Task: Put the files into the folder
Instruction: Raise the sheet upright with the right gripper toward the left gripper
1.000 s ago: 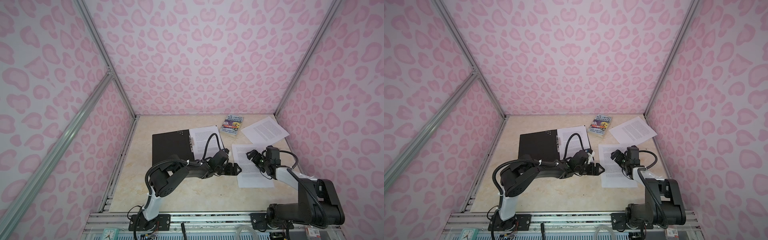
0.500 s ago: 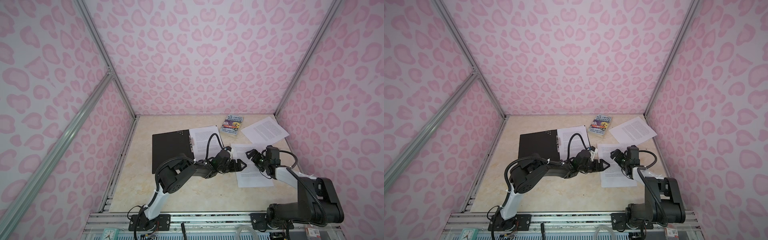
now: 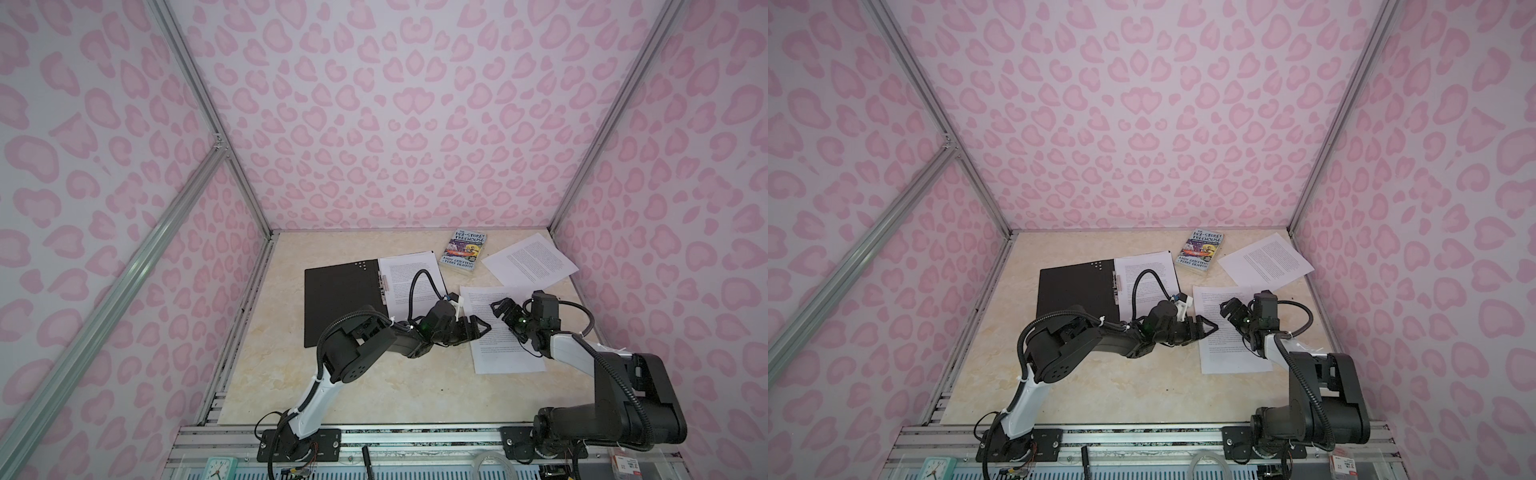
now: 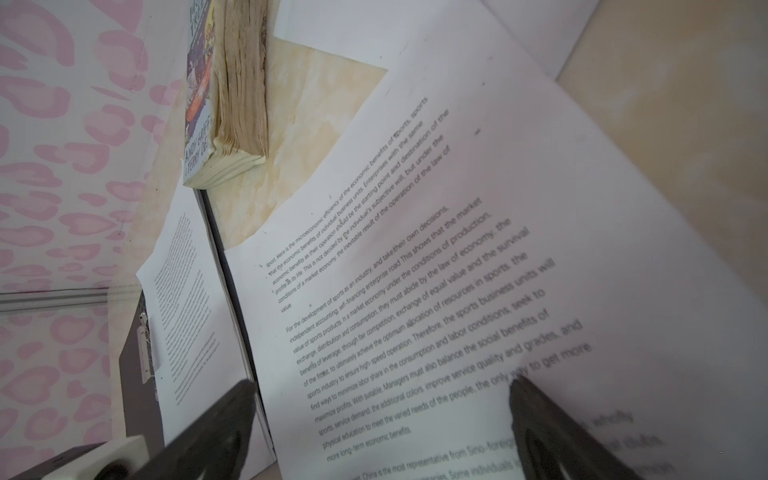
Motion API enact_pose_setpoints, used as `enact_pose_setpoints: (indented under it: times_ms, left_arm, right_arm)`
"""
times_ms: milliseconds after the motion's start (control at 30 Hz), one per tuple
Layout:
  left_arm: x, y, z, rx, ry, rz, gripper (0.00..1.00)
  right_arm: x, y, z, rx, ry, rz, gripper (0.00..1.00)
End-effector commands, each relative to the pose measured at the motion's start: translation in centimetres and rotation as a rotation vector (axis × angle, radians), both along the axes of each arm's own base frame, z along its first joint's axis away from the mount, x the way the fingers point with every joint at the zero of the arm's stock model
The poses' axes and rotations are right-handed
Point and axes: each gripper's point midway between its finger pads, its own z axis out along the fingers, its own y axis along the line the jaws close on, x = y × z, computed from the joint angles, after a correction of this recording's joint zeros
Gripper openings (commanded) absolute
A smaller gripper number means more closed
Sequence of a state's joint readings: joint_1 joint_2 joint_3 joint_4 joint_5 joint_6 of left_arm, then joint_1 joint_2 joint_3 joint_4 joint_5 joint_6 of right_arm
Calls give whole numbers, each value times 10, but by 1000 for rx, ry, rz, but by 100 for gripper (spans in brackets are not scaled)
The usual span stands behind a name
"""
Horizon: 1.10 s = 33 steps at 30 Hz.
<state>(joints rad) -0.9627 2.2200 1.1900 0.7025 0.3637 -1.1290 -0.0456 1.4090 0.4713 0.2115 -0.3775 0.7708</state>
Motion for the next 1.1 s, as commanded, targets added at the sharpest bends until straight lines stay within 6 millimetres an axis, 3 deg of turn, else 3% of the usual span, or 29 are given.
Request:
enact_pose_setpoints:
  times_ms: [0, 200, 500, 567, 633, 667, 900, 1067]
  left_arm:
    - [1, 3, -17, 36, 50, 28, 78]
    - [5, -3, -25, 15, 93, 45, 67]
    - [9, -1, -33, 16, 120, 67, 42]
    - [10, -2, -31, 7, 119, 61, 31]
    - [9, -6, -24, -18, 104, 40, 8]
    - [8, -9, -17, -33, 91, 23, 4]
    - [3, -20, 33, -67, -40, -54, 4]
    - [-2, -22, 54, -89, -74, -83, 4]
  right_arm:
    - [-30, 5, -27, 38, 157, -5, 96]
    - [-30, 7, -27, 46, 156, 0, 96]
    - [-29, 7, -26, 51, 152, 1, 96]
    - [-30, 6, -27, 48, 153, -1, 96]
    - [-29, 5, -25, 51, 147, -2, 96]
    - [-29, 7, -24, 59, 139, 5, 96]
    - [-27, 0, -3, 36, 49, 15, 98]
    - [-29, -9, 19, -43, -31, 8, 98]
